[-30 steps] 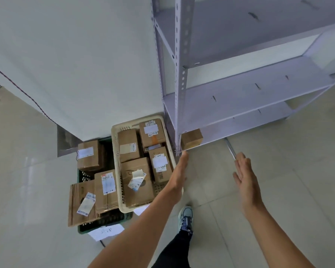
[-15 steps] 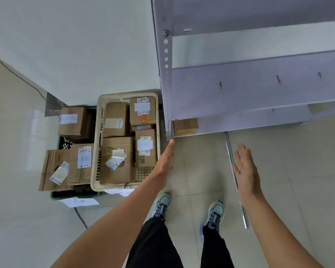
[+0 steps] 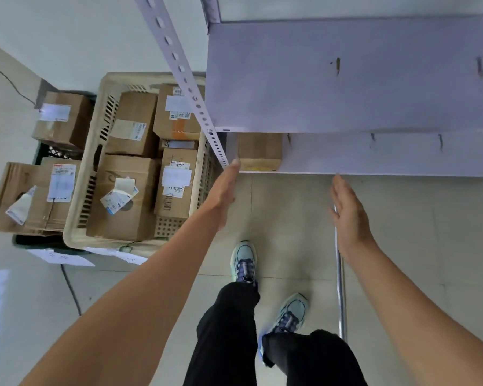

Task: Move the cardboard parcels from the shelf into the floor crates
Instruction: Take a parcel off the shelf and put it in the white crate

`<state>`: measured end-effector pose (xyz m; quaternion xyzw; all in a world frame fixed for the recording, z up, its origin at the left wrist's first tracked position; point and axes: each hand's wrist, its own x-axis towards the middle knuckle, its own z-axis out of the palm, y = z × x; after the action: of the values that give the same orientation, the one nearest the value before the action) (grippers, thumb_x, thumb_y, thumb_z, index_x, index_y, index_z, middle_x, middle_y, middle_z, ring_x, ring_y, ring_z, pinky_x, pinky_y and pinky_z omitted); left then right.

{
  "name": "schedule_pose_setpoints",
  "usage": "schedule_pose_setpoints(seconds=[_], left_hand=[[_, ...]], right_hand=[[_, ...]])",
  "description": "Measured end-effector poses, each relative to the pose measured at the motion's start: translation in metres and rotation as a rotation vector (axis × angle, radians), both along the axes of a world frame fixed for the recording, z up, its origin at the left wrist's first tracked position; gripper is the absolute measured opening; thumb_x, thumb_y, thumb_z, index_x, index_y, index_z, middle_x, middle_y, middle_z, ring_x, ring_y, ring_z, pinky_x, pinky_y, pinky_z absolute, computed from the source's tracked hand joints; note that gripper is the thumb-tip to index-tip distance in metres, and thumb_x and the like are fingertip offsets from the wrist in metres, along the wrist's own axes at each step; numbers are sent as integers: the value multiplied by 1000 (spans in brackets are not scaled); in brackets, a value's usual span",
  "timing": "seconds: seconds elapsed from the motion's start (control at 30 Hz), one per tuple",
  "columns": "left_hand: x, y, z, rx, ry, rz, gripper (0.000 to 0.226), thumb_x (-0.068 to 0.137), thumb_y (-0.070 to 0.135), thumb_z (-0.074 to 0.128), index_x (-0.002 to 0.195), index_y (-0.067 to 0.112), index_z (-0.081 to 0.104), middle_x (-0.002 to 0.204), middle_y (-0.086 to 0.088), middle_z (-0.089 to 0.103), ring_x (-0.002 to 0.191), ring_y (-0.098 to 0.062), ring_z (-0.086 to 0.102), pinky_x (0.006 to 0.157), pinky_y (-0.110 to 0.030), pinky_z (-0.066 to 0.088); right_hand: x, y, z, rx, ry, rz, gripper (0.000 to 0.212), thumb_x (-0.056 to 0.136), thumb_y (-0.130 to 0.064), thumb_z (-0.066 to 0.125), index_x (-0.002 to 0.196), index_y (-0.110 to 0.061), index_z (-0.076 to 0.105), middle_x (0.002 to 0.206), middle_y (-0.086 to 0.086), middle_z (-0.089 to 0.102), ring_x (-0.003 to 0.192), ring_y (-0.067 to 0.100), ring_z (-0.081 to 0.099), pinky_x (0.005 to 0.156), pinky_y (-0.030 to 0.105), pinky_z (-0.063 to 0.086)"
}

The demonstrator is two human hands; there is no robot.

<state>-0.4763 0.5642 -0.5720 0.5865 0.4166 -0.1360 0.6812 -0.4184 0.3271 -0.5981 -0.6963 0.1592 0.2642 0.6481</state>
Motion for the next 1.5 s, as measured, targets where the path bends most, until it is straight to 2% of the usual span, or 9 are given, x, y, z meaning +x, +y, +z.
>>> schedule_pose_setpoints(seconds=[0.4,0.63,0.77,0.83,0.9,1.1,1.2,1.37,1.5], left_hand=[[131,52,-193,230,-27,-63,73,112,62,34,173,30,12,181,-3,16,165,-31,21,131,-54,17],[188,80,-254,194,10,77,78,108,70,36,171,23,28,177,-8,27,162,-35,29,128,-52,26],[199,90,-277,184,-42,80,81,107,73,34,168,20,36,168,-10,43,151,-31,45,120,-45,38],[203,93,-283,141,-90,89,77,108,72,31,159,18,50,145,-10,64,123,-26,66,104,-39,52],[202,93,-287,111,-156,80,76,107,74,31,154,20,58,143,-9,68,122,-25,69,110,-42,55],[189,92,-278,112,-334,131,74,103,80,29,115,27,79,116,7,81,117,-14,70,95,-41,49],[181,86,-278,84,-410,156,71,105,77,28,122,27,74,128,6,77,120,-12,69,99,-41,49],[167,71,-287,30,-373,97,81,106,78,19,155,24,54,157,1,58,148,-20,50,130,-57,26],[155,67,-298,25,-299,71,86,105,78,16,156,18,50,164,-2,50,155,-24,42,131,-63,18]], right_hand=[[137,77,-177,-6,-22,111,65,112,-55,33,167,-20,26,173,-7,29,156,8,33,126,36,28],[201,123,-245,-41,40,201,79,105,-70,32,166,-19,31,170,-3,35,155,14,35,124,45,32],[219,136,-272,-37,79,281,82,101,-78,28,159,-23,46,130,-3,56,131,20,56,115,47,46],[222,138,-278,-4,69,323,82,100,-81,25,143,-24,64,110,-9,70,109,18,66,93,40,54],[221,136,-277,33,35,328,74,100,-80,26,124,-28,73,87,-14,76,94,13,68,79,34,52],[221,120,-267,194,-100,206,60,106,-69,33,123,-21,64,144,2,67,138,21,59,121,48,39],[217,115,-262,251,-138,173,50,108,-64,32,103,-24,63,139,-3,70,135,11,60,120,44,40],[204,105,-278,219,-164,190,65,111,-59,27,148,-11,50,148,1,62,140,13,55,125,46,36],[196,95,-296,156,-111,203,65,112,-59,24,142,-8,51,146,4,63,140,21,55,125,50,36]])
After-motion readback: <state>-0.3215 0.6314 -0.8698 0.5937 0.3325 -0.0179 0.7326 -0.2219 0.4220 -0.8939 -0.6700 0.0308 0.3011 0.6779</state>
